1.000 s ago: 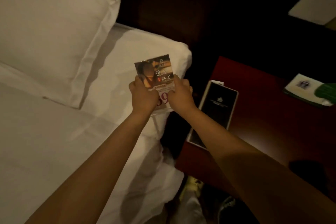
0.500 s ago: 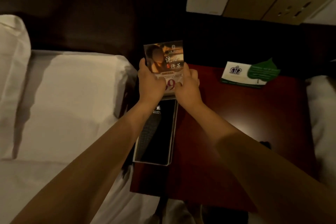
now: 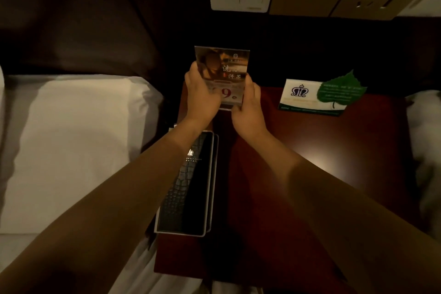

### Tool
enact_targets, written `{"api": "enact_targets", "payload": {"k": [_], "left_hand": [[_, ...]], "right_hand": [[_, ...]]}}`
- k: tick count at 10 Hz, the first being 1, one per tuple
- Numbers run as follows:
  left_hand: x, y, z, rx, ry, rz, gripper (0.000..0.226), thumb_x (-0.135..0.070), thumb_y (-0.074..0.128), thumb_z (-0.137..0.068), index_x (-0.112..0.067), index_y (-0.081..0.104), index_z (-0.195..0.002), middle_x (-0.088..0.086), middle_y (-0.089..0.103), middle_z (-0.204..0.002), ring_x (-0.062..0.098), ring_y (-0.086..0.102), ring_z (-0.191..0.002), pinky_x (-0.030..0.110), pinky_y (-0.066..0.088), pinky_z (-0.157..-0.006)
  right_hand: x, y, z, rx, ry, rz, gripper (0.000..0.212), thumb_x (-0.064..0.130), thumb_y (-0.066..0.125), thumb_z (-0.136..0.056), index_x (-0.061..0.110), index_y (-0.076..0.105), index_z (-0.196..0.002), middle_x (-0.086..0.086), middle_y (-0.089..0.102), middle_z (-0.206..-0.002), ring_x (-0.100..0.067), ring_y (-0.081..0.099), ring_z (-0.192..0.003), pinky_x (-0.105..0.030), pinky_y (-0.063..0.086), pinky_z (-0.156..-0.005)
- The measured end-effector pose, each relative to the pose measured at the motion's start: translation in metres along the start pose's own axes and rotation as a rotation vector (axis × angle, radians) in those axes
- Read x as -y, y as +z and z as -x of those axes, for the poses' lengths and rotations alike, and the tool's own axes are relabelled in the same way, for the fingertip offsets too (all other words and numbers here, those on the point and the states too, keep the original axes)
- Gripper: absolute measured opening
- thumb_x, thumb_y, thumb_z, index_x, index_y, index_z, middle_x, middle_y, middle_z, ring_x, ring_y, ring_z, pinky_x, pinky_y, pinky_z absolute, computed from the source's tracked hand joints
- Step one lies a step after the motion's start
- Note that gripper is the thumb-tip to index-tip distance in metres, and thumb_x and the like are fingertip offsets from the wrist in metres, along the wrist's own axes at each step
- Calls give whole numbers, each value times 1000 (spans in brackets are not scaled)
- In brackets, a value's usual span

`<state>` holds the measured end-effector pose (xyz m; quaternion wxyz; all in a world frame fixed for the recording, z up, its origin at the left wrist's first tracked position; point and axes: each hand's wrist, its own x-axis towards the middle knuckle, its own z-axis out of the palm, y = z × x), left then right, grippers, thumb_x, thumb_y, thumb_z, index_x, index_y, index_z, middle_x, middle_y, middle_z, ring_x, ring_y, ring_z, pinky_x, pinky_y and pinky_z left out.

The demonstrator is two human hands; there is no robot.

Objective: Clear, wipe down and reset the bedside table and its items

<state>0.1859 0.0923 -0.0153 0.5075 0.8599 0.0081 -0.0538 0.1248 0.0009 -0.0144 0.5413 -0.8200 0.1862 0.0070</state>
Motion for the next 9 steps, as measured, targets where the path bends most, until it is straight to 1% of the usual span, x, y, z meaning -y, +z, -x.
{"api": "enact_targets", "payload": {"k": [1, 2, 3, 4, 5, 6, 7, 8, 9], "left_hand": [[1, 5, -8, -27, 21, -2, 55, -2, 56, -80, -5, 36, -132, 15, 39, -126, -9, 41, -90, -10, 34, -72], [2, 5, -9, -32, 26, 2, 59, 2, 53, -79, -3, 33, -134, 17, 39, -130, 3, 47, -103, -1, 40, -85], [7, 4, -4, -9, 9, 53, 59, 8, 52, -79, -1, 30, -133, 22, 38, -133, 26, 50, -120, 34, 48, -101], [14, 5, 0, 6, 3, 42, 57, 7, 52, -79, 0, 29, -131, 25, 41, -130, 30, 50, -120, 43, 46, -102], [15, 7, 1, 9, 10, 41, 60, 8, 52, -78, 1, 28, -132, 25, 40, -131, 31, 49, -122, 45, 45, -103], [14, 8, 1, 26, 23, 61, 62, 9, 51, -77, 1, 27, -134, 24, 38, -132, 29, 47, -124, 44, 45, -103], [11, 8, 2, 42, 25, 30, 65, 4, 55, -80, -1, 26, -137, 20, 39, -133, 24, 47, -124, 34, 44, -105], [14, 6, 3, 15, 46, -11, 69, -3, 59, -82, -8, 25, -142, 15, 38, -136, 18, 42, -126, 19, 38, -101], [13, 0, 6, 15, -4, -70, 69, -7, 58, -85, -11, 23, -145, 15, 34, -141, 21, 42, -128, 16, 35, -97]], "right_hand": [[-5, 1, -4, -9, -22, -36, 77, -15, 40, -82, 10, 13, -148, -14, 26, -145, -23, 38, -131, -20, 38, -100], [-8, 3, -6, -12, -43, -51, 77, -15, 42, -81, 11, 13, -148, -14, 25, -146, -23, 38, -132, -21, 40, -100], [-12, 4, -8, -7, -57, -35, 78, -14, 43, -81, 12, 13, -149, -12, 24, -148, -20, 40, -130, -3, 38, -84], [-17, 5, -8, -4, -61, -28, 79, -13, 43, -82, 13, 11, -149, -11, 22, -150, -17, 42, -125, 6, 38, -69], [-20, 7, -10, -6, -77, -15, 79, -13, 43, -82, 12, 9, -149, -12, 21, -151, -19, 41, -127, 8, 36, -69], [-23, 7, -12, -21, -96, 10, 80, -12, 43, -83, 12, 6, -150, -12, 20, -152, -19, 40, -129, 4, 37, -71], [-23, 3, -9, -31, -80, 54, 82, -9, 45, -84, 15, 2, -150, -8, 13, -156, -19, 35, -135, -7, 37, -80], [-28, -1, -3, -31, -79, 80, 81, -5, 47, -86, 15, 1, -150, -6, 7, -159, -19, 31, -138, -5, 35, -79], [-26, -9, 5, -34, -8, 132, 78, -1, 48, -88, 15, 4, -150, -6, 9, -159, -21, 28, -139, -12, 36, -87]]}}
